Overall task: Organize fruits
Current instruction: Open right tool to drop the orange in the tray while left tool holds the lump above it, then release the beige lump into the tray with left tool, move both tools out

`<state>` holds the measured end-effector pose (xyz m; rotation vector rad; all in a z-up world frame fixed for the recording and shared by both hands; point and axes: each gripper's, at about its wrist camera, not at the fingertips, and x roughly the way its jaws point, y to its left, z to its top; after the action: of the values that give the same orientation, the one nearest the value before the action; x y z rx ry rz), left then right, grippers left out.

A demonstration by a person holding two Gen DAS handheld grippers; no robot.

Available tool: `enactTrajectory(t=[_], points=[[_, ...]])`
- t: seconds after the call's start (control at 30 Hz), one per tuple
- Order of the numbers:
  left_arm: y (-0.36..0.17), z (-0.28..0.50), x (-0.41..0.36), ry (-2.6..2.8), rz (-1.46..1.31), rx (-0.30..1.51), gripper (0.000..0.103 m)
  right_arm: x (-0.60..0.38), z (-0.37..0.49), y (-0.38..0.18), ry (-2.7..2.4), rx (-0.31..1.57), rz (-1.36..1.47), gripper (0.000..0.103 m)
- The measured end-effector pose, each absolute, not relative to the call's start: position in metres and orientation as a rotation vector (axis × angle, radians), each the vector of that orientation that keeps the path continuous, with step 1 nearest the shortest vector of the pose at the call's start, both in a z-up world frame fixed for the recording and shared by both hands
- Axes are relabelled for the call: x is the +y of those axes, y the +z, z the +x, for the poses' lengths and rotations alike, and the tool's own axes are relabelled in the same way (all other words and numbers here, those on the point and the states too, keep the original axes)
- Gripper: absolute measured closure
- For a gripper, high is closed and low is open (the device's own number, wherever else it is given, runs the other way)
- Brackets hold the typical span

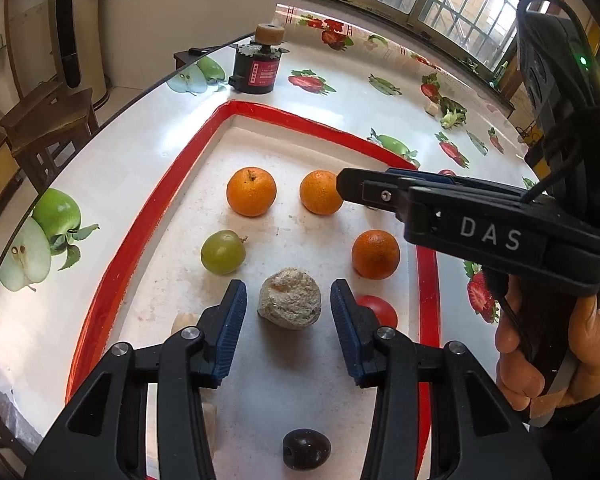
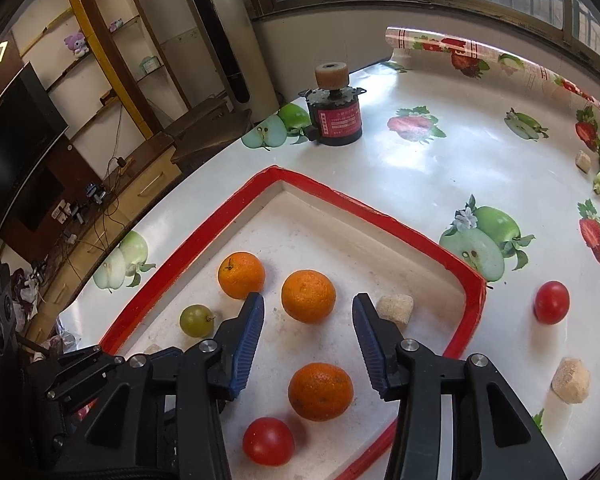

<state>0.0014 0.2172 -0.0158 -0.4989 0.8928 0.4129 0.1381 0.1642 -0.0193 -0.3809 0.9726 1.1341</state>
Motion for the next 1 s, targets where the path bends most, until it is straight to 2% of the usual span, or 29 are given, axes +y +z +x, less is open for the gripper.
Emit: enactTrajectory(t=[0.3,0.77,1.0], points=[[-0.001,0.001,0.211,0.415,-0.479,0.871,0.061,0.126,0.141,0.002,1.114,0.940,-0.327,0.052],[0.018,0.017,0.192,0.388,-0.441,0.852,0.061,0.062,0.161,0.005,1.042,0.943,-0.260,0.051],[0.023,0.031,0.183,0.363,-0.426,0.853,0.061,0.030,0.174,0.005,0.996,0.941,-0.224,0.044]])
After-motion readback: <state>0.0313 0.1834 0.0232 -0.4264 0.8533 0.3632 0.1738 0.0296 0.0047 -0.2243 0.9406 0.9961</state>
